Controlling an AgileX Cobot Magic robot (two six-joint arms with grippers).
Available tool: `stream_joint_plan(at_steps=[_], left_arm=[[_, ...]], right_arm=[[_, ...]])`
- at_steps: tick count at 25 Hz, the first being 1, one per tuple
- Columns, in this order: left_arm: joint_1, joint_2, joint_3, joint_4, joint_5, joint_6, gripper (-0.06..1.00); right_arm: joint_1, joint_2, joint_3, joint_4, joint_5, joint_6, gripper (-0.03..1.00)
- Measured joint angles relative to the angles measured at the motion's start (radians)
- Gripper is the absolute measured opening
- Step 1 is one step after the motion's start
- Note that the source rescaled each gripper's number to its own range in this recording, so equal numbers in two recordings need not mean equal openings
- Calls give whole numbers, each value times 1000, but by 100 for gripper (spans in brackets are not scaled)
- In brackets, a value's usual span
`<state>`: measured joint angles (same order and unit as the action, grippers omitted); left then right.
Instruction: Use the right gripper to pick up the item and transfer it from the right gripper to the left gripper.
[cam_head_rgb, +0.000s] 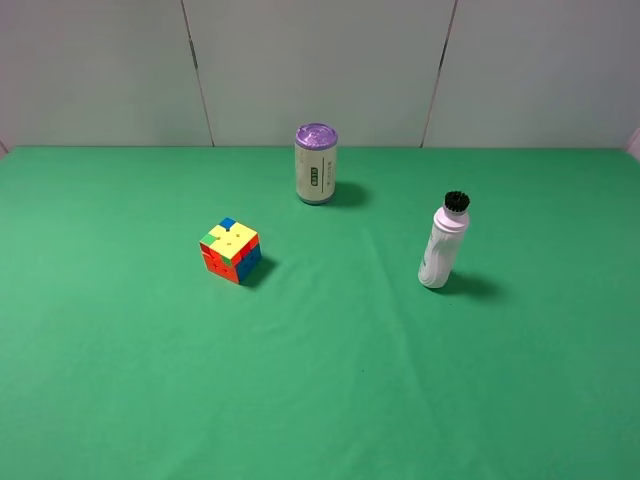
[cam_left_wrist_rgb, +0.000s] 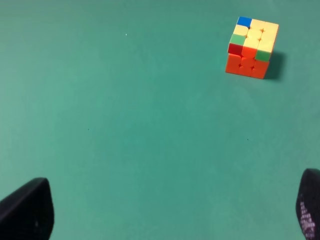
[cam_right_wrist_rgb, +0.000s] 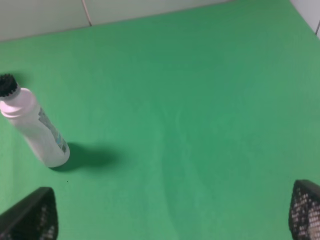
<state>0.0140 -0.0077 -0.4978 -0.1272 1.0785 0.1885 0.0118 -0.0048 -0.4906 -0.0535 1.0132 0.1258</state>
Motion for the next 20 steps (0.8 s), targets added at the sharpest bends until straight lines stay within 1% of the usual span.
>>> stream_joint_plan(at_steps=[20], left_arm=[[0,0,0,0,0,0,100]], right_arm=[[0,0,0,5,0,0,100]])
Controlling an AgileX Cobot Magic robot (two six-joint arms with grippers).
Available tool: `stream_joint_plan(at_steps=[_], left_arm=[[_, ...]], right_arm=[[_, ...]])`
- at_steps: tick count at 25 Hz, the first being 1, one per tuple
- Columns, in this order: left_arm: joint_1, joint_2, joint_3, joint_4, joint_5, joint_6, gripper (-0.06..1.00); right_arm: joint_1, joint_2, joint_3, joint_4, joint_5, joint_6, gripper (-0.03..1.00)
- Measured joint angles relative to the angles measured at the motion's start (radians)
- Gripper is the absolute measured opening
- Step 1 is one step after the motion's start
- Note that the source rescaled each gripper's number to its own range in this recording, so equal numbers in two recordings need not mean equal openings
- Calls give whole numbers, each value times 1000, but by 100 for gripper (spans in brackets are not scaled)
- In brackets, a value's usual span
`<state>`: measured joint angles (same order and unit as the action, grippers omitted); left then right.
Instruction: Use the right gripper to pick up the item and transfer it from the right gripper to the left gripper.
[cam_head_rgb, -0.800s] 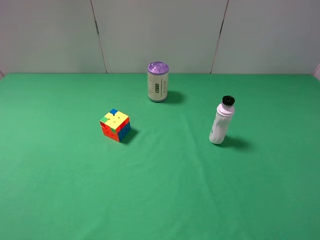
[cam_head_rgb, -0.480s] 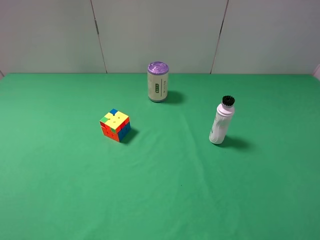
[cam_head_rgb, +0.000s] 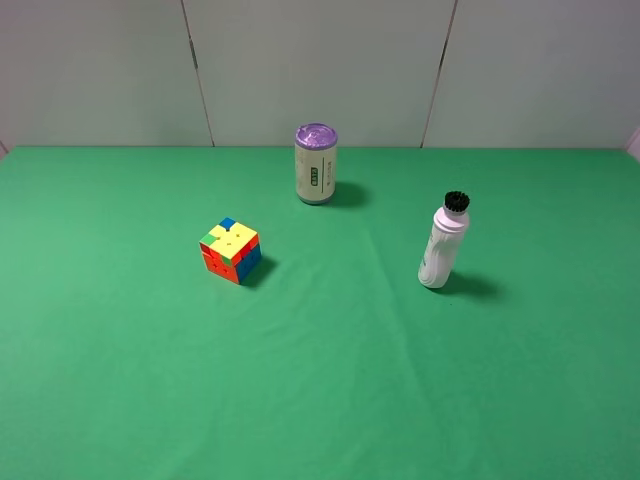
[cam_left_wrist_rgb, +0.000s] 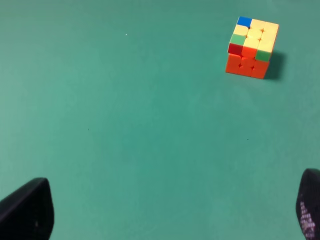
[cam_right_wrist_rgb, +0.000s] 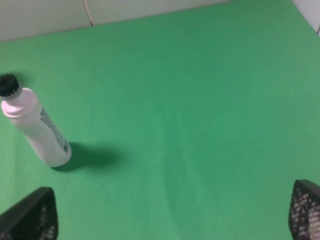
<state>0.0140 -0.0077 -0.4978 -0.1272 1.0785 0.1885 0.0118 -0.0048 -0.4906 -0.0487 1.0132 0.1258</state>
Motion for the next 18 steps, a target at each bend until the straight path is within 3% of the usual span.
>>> stream_joint_plan(at_steps=[13,18], left_arm=[[0,0,0,0,0,0,100],[0,0,0,0,-1,0,100]], right_arm=[[0,12,-26,1,29,29,100],[-1,232,-89,-2,47,29,100]])
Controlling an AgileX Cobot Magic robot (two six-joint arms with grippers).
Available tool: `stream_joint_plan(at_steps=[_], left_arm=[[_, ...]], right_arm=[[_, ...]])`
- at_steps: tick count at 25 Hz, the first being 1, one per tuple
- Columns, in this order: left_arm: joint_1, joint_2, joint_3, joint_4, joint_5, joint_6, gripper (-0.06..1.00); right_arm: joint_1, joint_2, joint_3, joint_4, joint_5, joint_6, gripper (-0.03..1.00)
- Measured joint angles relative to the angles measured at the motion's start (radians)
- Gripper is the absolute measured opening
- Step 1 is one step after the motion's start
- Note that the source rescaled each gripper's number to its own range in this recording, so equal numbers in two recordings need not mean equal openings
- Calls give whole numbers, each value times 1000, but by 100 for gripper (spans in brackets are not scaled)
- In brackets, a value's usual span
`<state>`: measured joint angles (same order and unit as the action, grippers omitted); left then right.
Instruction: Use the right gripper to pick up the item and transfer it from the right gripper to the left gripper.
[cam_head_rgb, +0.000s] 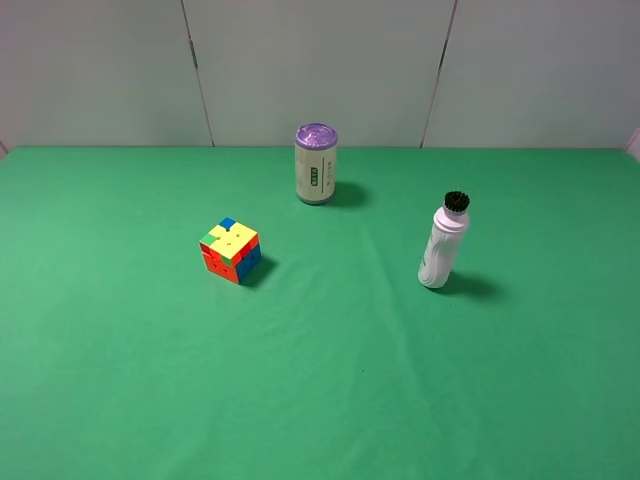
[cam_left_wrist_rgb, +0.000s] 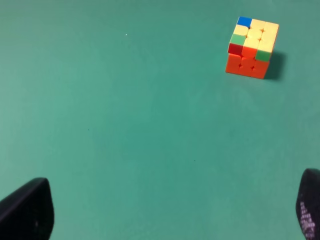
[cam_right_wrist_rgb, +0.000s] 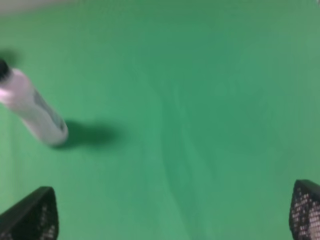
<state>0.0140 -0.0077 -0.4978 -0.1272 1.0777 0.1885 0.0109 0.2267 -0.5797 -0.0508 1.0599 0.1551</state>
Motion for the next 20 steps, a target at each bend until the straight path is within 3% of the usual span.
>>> stream_joint_plan(at_steps=[6,14,20], left_arm=[[0,0,0,0,0,0,100],[0,0,0,0,0,0,100],[0,0,0,0,0,0,100]], right_arm=[[21,439,-159,-25,5,1,100],[348,901,-445,-35,-27,60,100],[410,1172,-642,-33,-30,57,100]])
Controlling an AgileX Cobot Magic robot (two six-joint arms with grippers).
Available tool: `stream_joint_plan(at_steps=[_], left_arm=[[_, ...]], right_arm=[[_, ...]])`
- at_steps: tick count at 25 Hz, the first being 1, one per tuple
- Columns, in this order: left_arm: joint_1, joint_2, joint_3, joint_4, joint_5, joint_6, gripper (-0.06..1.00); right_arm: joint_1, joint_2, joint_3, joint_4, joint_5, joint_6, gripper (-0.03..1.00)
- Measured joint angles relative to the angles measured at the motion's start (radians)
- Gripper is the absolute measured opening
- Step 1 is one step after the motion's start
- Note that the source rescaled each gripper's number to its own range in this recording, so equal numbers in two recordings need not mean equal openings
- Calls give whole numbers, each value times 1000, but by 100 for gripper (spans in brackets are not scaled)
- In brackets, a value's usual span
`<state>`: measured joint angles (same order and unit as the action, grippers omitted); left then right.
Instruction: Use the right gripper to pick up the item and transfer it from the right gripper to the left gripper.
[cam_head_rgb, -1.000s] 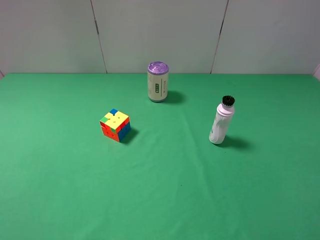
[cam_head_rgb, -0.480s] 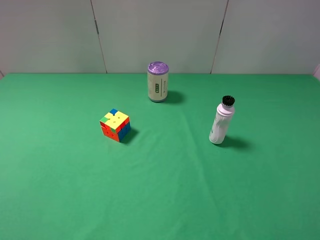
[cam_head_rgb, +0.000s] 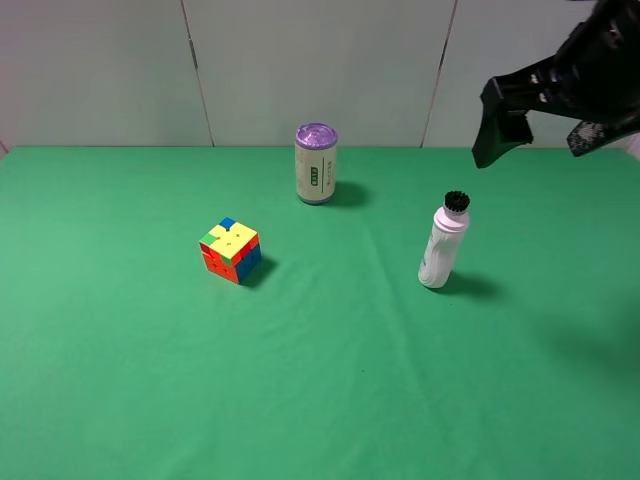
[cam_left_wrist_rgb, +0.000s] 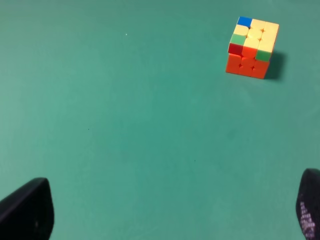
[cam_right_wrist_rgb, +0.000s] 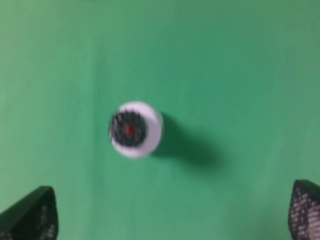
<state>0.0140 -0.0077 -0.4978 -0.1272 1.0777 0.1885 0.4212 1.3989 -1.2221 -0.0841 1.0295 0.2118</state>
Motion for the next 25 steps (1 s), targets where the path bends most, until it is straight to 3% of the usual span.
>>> stream_joint_plan(at_steps=[9,25], left_arm=[[0,0,0,0,0,0,100],[0,0,0,0,0,0,100]], right_arm=[[0,228,-60,68,-61,-38,100],[0,390,-41,76,-96,-43,100]])
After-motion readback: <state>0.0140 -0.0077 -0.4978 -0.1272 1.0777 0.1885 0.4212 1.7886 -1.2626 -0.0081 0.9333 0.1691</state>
